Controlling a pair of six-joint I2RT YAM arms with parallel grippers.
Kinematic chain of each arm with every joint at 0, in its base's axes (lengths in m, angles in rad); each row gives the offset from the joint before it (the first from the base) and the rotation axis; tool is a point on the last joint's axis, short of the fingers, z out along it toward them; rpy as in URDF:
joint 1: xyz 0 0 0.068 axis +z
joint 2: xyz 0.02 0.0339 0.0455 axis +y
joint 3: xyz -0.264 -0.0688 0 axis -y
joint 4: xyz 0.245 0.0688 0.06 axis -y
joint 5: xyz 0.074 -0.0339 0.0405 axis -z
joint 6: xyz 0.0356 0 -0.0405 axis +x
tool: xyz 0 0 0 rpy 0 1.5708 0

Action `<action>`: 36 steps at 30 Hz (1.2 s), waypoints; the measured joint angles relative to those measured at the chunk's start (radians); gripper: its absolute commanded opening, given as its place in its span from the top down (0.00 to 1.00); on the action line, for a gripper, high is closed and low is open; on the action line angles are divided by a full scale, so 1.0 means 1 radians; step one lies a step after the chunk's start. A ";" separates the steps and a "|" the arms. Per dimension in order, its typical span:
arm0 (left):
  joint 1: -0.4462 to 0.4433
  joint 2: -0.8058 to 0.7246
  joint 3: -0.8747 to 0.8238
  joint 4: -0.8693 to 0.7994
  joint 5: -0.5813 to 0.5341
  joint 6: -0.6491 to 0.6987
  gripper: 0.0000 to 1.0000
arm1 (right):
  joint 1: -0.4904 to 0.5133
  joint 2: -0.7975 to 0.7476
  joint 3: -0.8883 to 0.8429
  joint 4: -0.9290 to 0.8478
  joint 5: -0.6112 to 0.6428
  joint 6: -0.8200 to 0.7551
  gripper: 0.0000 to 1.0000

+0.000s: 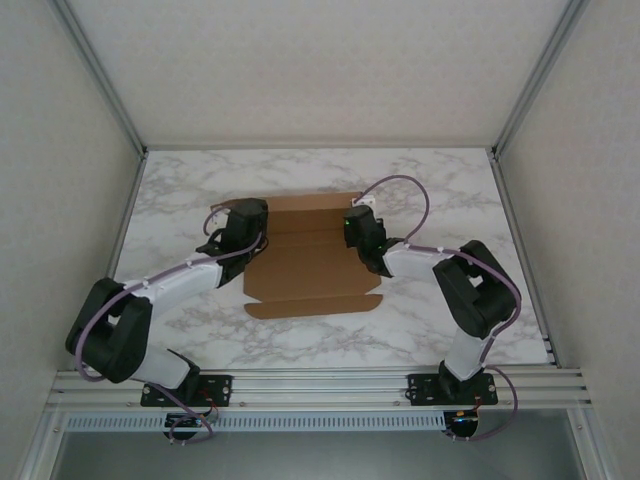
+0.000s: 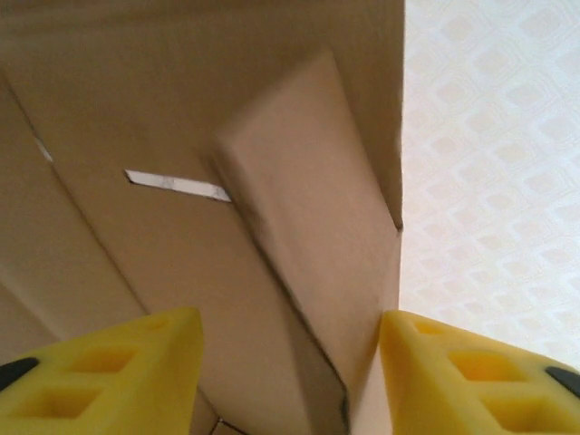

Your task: Fold the paper box

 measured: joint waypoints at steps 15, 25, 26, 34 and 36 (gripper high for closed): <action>-0.085 -0.344 0.024 -0.349 0.032 0.568 0.33 | -0.068 -0.075 -0.081 0.006 -0.039 -0.003 0.96; 0.197 -0.260 0.261 -0.426 0.392 0.938 0.42 | -0.072 -0.083 -0.082 -0.003 -0.061 -0.008 0.96; 0.203 -0.202 0.290 -0.422 0.437 0.956 0.42 | -0.072 -0.084 -0.082 -0.003 -0.063 -0.011 0.96; 0.210 0.056 0.322 -0.477 0.675 1.043 0.42 | -0.085 -0.086 -0.090 0.010 -0.097 -0.029 0.96; 0.209 0.067 0.340 -0.487 0.679 1.051 0.43 | -0.090 -0.087 -0.093 0.015 -0.109 -0.030 0.96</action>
